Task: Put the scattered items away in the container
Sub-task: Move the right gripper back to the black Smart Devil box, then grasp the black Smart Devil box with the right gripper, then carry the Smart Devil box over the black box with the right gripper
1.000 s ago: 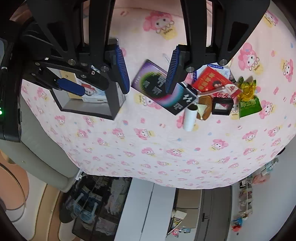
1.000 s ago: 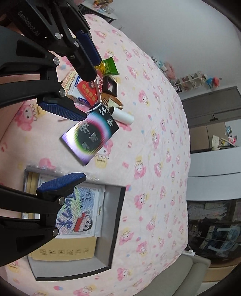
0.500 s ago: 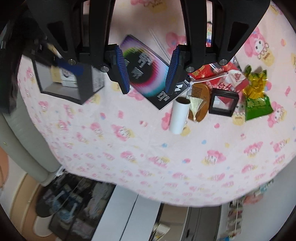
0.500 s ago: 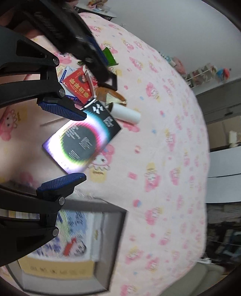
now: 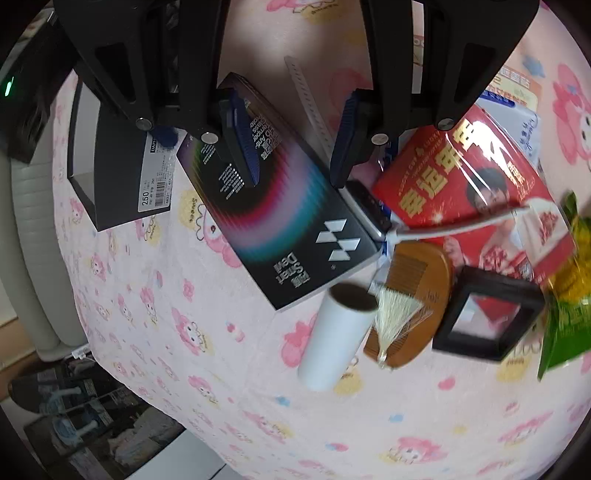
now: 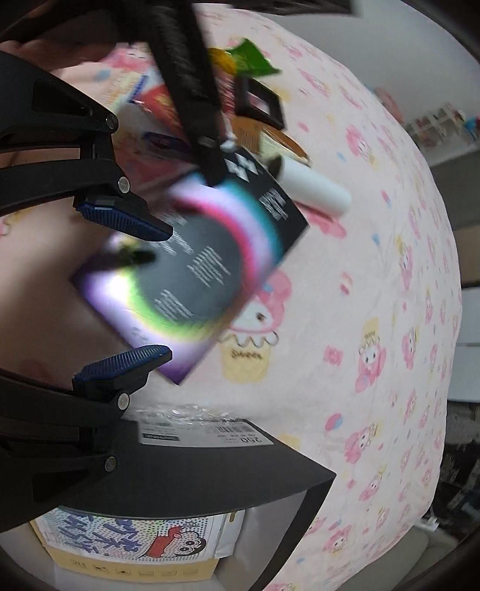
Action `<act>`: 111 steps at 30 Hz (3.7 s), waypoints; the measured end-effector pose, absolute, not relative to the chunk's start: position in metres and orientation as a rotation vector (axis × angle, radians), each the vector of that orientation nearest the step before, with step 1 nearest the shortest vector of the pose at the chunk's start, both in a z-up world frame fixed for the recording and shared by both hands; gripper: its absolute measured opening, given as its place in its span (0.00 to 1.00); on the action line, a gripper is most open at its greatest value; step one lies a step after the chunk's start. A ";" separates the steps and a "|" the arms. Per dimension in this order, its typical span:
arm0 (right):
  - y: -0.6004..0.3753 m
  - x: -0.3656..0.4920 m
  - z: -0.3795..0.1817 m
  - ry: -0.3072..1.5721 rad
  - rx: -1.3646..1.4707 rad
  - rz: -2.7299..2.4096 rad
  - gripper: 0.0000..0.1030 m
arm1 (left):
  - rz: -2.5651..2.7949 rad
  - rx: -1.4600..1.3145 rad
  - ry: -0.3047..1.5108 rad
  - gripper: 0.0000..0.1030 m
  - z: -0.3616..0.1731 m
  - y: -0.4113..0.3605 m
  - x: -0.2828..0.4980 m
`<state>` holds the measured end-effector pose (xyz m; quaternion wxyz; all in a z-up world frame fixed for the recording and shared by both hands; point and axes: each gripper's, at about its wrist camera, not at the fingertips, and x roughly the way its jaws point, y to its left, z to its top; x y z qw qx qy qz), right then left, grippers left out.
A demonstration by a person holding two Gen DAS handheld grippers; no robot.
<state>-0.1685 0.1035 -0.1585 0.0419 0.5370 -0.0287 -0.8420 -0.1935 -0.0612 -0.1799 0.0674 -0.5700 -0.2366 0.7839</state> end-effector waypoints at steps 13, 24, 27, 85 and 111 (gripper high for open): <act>0.119 -0.214 -0.182 -0.122 1.756 -2.639 0.54 | 2.270 -1.743 -0.781 0.33 -0.199 -0.057 -0.197; 0.127 -0.228 -0.185 -0.183 1.744 -2.648 0.54 | 2.280 -1.756 -0.736 0.33 -0.203 -0.056 -0.202; 0.133 -0.232 -0.192 -0.283 1.771 -2.612 0.54 | 2.270 -1.761 -0.752 0.33 -0.207 -0.059 -0.204; 0.094 -0.150 -0.194 -0.091 1.702 -2.349 0.57 | 2.211 -1.904 -0.610 0.51 -0.215 -0.034 -0.177; 0.127 -0.124 -0.098 -0.098 1.438 -2.497 0.54 | 2.244 -1.493 -0.680 0.46 -0.119 -0.027 -0.149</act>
